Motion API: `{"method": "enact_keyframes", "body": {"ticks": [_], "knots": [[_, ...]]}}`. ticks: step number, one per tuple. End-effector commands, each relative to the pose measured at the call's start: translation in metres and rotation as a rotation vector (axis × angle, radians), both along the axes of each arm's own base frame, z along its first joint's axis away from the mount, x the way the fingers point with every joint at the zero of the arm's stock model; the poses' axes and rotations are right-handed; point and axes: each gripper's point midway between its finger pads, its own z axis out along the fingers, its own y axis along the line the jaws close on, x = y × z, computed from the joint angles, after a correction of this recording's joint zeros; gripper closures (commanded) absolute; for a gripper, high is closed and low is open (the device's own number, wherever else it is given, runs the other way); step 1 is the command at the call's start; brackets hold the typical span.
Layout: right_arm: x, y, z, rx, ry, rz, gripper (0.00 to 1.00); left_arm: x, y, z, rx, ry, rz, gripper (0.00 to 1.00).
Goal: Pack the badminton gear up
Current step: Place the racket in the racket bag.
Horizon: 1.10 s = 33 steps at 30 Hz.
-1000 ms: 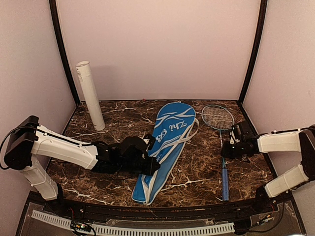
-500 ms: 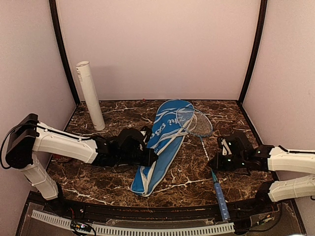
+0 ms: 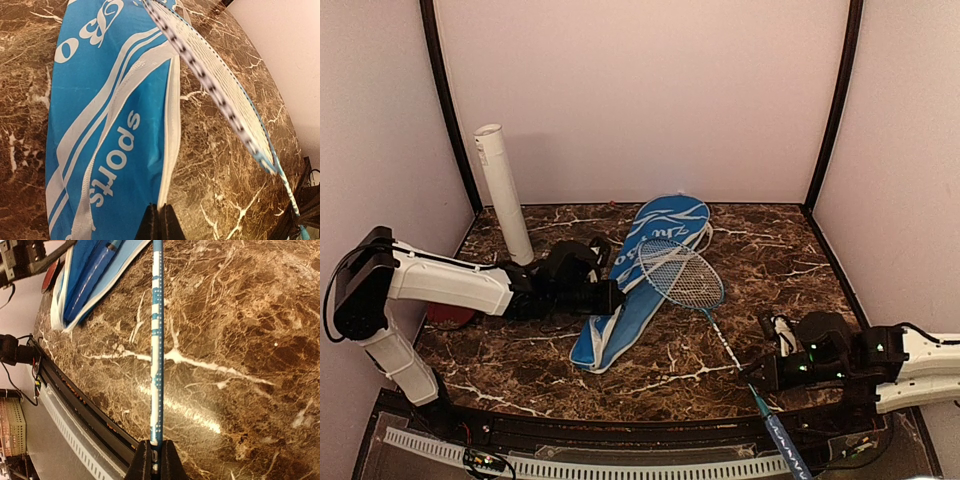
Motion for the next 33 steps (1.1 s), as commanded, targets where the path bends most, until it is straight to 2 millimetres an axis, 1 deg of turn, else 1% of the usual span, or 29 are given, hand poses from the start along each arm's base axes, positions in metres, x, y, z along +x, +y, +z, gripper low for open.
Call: {"method": "enact_keyframes", "body": {"ticks": [1, 4, 8, 10, 18, 23, 27, 33], "knots": [[-0.01, -0.001, 0.006, -0.01, -0.025, 0.017, 1.0, 0.024, 0.014, 0.035, -0.04, -0.078, 0.054, 1.0], [-0.017, -0.001, 0.008, -0.035, -0.026, 0.045, 1.0, 0.034, 0.027, 0.035, -0.04, -0.067, 0.084, 1.0], [-0.029, -0.005, -0.001, -0.105, 0.003, 0.079, 1.0, 0.045, 0.038, 0.042, -0.058, -0.073, 0.108, 1.0], [-0.035, -0.004, -0.001, -0.114, 0.009, 0.094, 1.0, 0.048, 0.042, 0.045, -0.063, -0.077, 0.115, 1.0], [-0.05, 0.002, 0.007, -0.104, 0.025, 0.147, 1.0, 0.054, 0.049, 0.044, -0.061, -0.072, 0.119, 1.0], [-0.062, 0.006, 0.009, -0.11, 0.037, 0.212, 1.0, 0.056, 0.053, 0.042, -0.055, -0.067, 0.124, 1.0], [-0.061, 0.007, 0.011, -0.129, 0.019, 0.218, 1.0, 0.056, 0.052, 0.043, -0.058, -0.075, 0.117, 1.0], [-0.045, 0.023, 0.015, -0.122, -0.041, 0.162, 1.0, 0.051, 0.047, 0.046, -0.089, -0.091, 0.071, 1.0]]}}
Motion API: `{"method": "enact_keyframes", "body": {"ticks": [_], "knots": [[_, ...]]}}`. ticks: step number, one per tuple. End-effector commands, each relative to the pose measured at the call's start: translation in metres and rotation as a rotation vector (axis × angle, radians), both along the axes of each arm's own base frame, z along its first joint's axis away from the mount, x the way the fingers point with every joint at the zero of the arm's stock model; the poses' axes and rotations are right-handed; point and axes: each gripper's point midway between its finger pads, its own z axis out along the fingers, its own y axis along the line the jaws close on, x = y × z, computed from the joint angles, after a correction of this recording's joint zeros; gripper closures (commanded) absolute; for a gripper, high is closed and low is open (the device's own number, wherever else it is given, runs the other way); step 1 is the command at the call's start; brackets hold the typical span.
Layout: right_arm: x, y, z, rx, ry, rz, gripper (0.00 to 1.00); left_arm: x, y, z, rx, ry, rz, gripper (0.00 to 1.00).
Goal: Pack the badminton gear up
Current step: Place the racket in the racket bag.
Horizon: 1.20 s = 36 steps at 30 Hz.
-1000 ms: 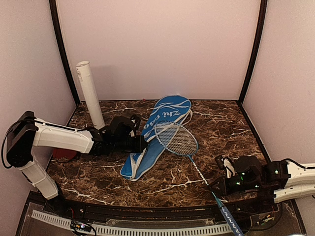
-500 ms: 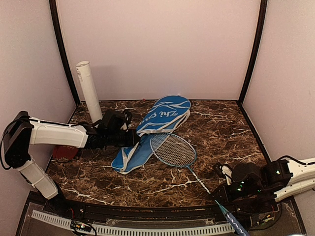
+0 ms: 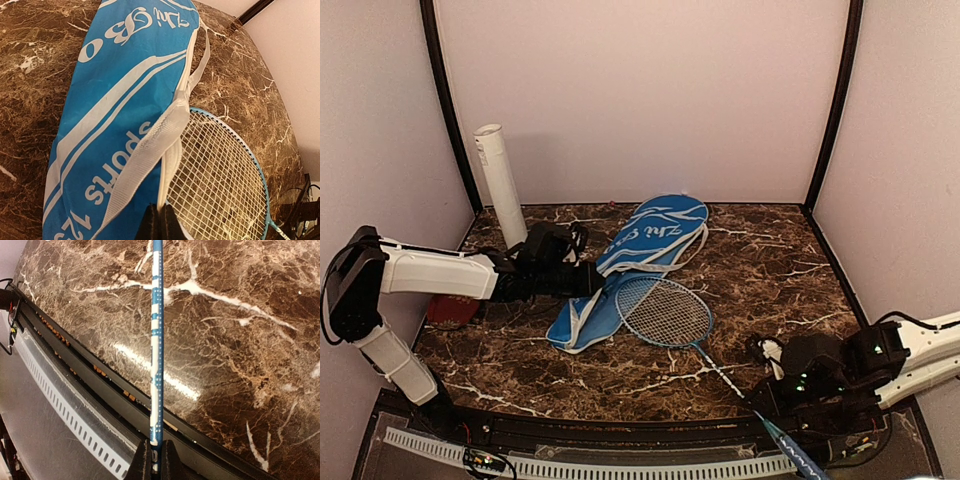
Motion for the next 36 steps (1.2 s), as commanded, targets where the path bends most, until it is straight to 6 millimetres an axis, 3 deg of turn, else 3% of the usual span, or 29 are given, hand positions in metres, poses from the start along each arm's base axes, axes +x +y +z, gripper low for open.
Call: {"method": "enact_keyframes", "body": {"ticks": [1, 15, 23, 36], "knots": [[0.016, 0.027, 0.023, 0.08, -0.086, -0.037, 1.0, 0.008, -0.004, 0.035, -0.078, -0.105, -0.02, 1.0], [0.042, 0.075, 0.027, 0.202, -0.138, -0.171, 1.0, -0.022, -0.036, 0.034, -0.111, -0.098, -0.165, 1.0], [0.065, 0.08, 0.02, 0.159, -0.145, -0.26, 1.0, -0.045, -0.06, 0.03, -0.087, -0.091, -0.228, 1.0], [0.126, 0.088, 0.028, 0.143, -0.209, -0.36, 1.0, -0.086, -0.107, 0.013, -0.096, -0.059, -0.398, 1.0]]}}
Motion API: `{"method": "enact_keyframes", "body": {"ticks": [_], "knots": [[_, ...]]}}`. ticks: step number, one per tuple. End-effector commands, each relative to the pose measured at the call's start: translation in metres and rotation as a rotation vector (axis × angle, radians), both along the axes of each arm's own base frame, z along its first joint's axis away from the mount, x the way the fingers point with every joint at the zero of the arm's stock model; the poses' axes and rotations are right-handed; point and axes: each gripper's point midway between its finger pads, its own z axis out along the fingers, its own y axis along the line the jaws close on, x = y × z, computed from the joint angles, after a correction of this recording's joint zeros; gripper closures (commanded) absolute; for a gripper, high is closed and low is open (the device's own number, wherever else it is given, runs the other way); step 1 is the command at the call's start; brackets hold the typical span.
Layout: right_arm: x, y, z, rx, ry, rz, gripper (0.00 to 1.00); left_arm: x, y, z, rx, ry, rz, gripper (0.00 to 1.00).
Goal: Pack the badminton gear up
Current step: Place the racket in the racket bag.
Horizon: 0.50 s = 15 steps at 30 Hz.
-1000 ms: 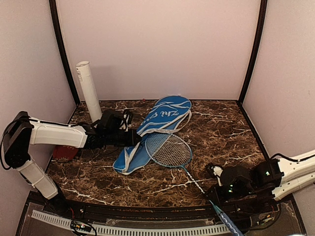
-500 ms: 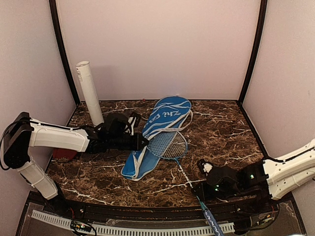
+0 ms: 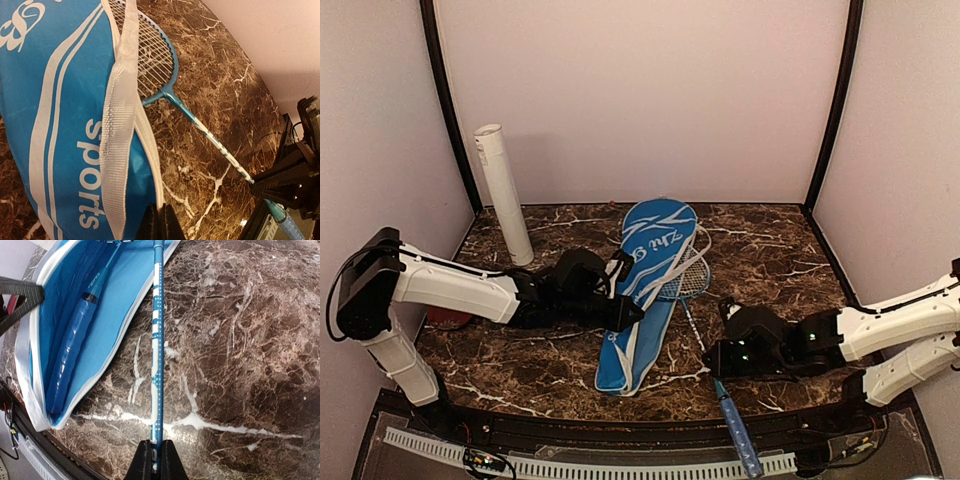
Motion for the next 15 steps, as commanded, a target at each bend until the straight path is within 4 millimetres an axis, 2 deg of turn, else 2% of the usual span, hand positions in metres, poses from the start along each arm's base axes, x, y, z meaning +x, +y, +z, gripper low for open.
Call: {"method": "enact_keyframes", "body": {"ticks": [1, 15], "knots": [[0.033, 0.024, 0.027, 0.084, -0.099, -0.02, 1.0, -0.008, -0.024, 0.022, -0.068, -0.042, -0.08, 1.0], [0.087, 0.07, 0.028, 0.127, -0.132, -0.041, 1.0, -0.042, -0.042, 0.003, -0.077, -0.002, -0.215, 1.0]]}}
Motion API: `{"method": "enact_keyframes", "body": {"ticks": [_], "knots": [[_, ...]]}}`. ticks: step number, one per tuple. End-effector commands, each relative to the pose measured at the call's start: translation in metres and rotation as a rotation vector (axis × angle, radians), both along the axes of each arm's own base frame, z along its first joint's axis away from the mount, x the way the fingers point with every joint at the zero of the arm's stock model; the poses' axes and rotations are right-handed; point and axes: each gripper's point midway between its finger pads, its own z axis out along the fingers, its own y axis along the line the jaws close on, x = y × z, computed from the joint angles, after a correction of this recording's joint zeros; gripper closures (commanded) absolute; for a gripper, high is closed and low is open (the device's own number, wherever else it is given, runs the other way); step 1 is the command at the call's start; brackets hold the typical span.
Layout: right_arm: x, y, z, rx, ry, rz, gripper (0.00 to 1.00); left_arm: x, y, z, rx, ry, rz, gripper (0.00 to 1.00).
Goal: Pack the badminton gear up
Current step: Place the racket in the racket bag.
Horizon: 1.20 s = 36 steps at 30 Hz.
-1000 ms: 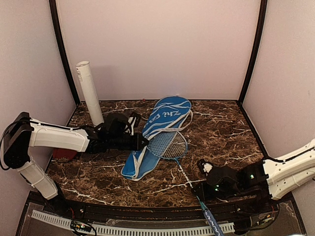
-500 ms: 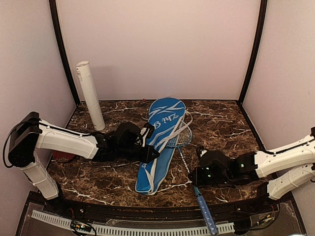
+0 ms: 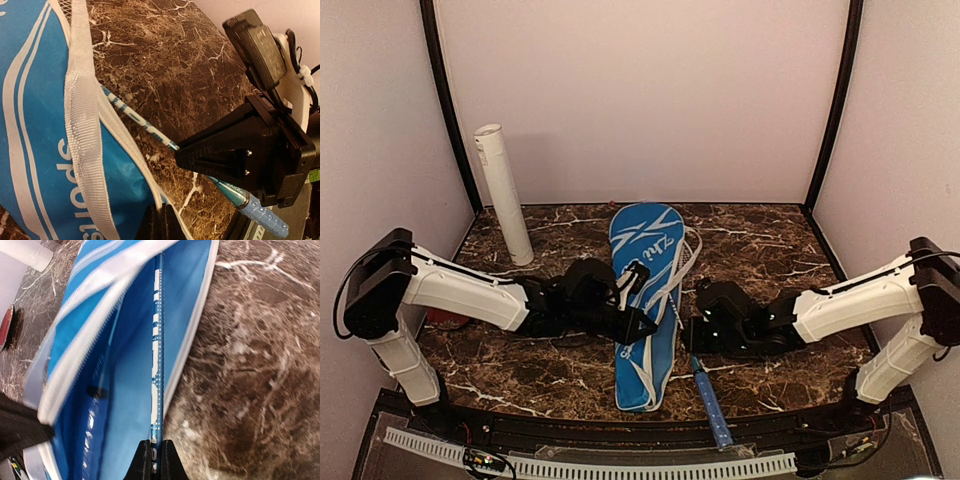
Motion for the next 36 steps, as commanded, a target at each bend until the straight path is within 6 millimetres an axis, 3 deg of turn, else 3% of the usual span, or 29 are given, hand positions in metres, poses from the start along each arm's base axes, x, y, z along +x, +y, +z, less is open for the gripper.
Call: {"method": "enact_keyframes", "body": {"ticks": [1, 15, 21, 24, 29, 36], "knots": [[0.03, 0.035, 0.036, 0.134, -0.104, -0.007, 1.0, -0.015, -0.017, 0.008, -0.049, -0.014, -0.089, 1.0], [0.075, 0.047, 0.024, 0.17, -0.133, -0.082, 1.0, -0.045, -0.019, -0.011, -0.03, 0.022, -0.141, 1.0], [0.076, 0.057, 0.022, 0.165, -0.152, 0.035, 1.0, -0.045, -0.013, -0.019, -0.012, 0.044, -0.098, 1.0], [0.073, 0.058, 0.021, 0.167, -0.14, 0.046, 0.91, -0.035, -0.007, -0.023, 0.021, 0.047, -0.024, 1.0], [0.064, 0.038, 0.015, 0.13, -0.118, 0.025, 0.67, -0.023, 0.001, -0.024, 0.039, 0.038, 0.071, 1.0], [0.032, 0.01, 0.023, 0.117, -0.088, 0.099, 0.53, -0.015, 0.005, -0.021, 0.044, 0.028, 0.121, 1.0]]}}
